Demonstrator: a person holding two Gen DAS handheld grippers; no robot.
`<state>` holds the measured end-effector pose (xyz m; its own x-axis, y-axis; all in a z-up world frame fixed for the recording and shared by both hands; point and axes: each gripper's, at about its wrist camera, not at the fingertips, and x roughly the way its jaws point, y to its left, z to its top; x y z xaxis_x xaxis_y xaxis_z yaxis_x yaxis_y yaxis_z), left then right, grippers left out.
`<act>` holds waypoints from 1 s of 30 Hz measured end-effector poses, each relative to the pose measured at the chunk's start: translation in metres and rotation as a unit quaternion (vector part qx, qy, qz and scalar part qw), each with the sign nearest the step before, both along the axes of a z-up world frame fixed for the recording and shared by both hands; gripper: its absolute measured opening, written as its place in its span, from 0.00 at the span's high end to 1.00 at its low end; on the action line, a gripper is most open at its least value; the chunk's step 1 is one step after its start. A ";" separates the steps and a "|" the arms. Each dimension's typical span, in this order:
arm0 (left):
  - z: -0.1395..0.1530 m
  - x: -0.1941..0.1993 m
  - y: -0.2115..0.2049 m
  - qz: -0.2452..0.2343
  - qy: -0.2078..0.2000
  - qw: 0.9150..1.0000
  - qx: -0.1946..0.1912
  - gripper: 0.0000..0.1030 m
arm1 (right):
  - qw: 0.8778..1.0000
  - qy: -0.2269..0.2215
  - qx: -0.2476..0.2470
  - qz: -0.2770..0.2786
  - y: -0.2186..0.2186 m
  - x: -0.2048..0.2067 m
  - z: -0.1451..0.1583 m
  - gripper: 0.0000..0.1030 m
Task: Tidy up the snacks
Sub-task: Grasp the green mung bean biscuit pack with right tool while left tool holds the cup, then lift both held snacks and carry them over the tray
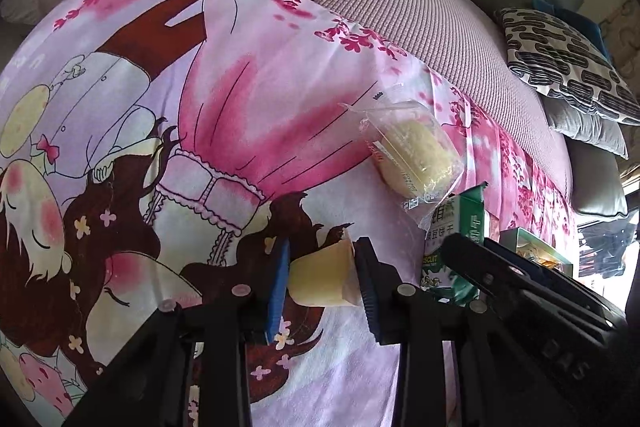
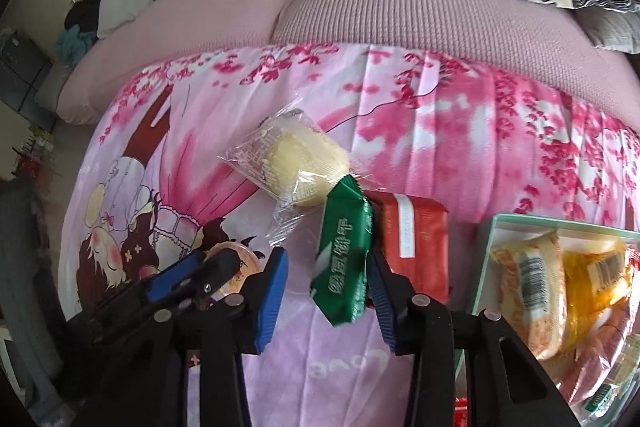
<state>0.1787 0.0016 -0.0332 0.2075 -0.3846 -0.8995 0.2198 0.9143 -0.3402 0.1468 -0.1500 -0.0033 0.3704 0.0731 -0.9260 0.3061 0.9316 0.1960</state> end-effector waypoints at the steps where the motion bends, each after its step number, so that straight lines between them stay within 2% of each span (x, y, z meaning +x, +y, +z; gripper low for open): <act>1: 0.000 0.000 0.001 0.000 0.001 1.000 -0.001 0.64 | 1.000 0.005 -0.002 0.001 0.001 0.003 -0.002 0.62; 3: -0.004 0.002 0.002 0.001 0.005 1.000 -0.001 0.59 | 1.000 0.016 -0.003 0.000 0.000 0.007 -0.008 0.63; 9: -0.007 0.001 -0.001 -0.007 0.007 1.000 0.003 0.58 | 0.999 0.040 -0.012 -0.007 -0.003 0.013 -0.026 0.70; 24: -0.010 0.000 -0.009 -0.005 -0.004 1.000 0.015 0.62 | 0.999 0.033 -0.009 -0.013 -0.002 0.017 -0.031 0.74; 30: -0.009 -0.006 -0.003 0.001 0.004 1.000 0.013 0.62 | 1.000 0.024 0.007 -0.019 -0.002 -0.002 -0.030 0.75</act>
